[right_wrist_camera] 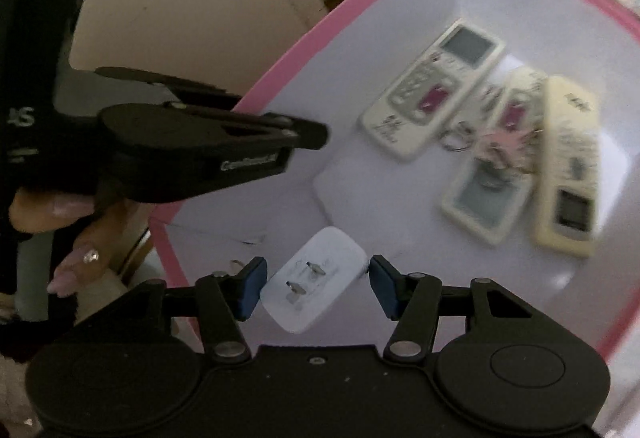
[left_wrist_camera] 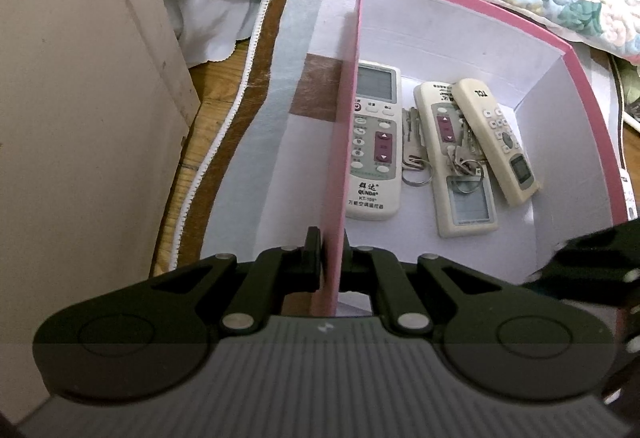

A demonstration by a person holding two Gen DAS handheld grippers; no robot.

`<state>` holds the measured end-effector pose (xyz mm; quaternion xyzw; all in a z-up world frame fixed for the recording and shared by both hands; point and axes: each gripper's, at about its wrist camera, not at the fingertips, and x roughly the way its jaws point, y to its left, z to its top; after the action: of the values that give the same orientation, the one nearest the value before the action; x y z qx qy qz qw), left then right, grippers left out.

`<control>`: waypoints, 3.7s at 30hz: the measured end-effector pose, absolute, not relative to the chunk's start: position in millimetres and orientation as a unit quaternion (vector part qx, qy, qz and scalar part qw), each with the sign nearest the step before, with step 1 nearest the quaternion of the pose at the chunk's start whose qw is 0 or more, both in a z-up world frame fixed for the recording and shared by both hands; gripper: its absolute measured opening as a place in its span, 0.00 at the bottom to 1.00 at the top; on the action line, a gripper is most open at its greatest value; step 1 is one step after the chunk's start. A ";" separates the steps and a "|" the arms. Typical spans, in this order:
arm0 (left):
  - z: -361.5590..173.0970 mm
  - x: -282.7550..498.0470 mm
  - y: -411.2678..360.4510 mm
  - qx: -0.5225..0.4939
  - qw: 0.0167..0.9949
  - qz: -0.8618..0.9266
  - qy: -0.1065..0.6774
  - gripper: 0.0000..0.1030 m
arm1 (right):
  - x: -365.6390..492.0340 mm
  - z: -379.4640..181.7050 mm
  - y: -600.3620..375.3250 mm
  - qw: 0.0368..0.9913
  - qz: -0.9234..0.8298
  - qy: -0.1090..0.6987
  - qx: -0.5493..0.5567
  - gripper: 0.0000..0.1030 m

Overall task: Organize rigid objects
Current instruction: 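Carry the charger plug into the box and lower it beside the card, then open the right tool to release the charger plug, then grasp the white square card on the rug with the right tool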

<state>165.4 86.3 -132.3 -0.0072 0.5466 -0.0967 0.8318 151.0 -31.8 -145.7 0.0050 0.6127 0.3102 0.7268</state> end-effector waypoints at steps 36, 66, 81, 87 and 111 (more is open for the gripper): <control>-132.2 162.4 88.1 -0.019 0.831 -0.098 0.546 0.07 | 134.7 -161.4 -60.2 0.706 0.209 0.633 0.240 0.31; -131.4 161.2 88.0 -0.016 0.833 -0.097 0.544 0.07 | 91.5 -115.3 -54.0 0.809 0.195 0.552 0.043 0.43; -131.4 163.7 82.9 -0.003 0.829 -0.090 0.552 0.07 | 24.6 -42.2 -135.2 0.928 0.177 0.328 0.014 0.97; -132.2 164.0 80.0 0.007 0.829 -0.085 0.553 0.07 | 27.2 -56.1 -186.2 0.956 0.104 0.271 0.045 0.97; -132.4 164.2 77.7 0.018 0.828 -0.080 0.554 0.07 | 71.1 -162.1 -276.3 0.863 -0.039 0.502 0.037 0.61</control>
<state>164.2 77.7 -132.4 0.0184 0.5541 -0.0801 0.8284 71.1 -276.3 -162.1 0.0371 0.5025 -0.0388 0.8629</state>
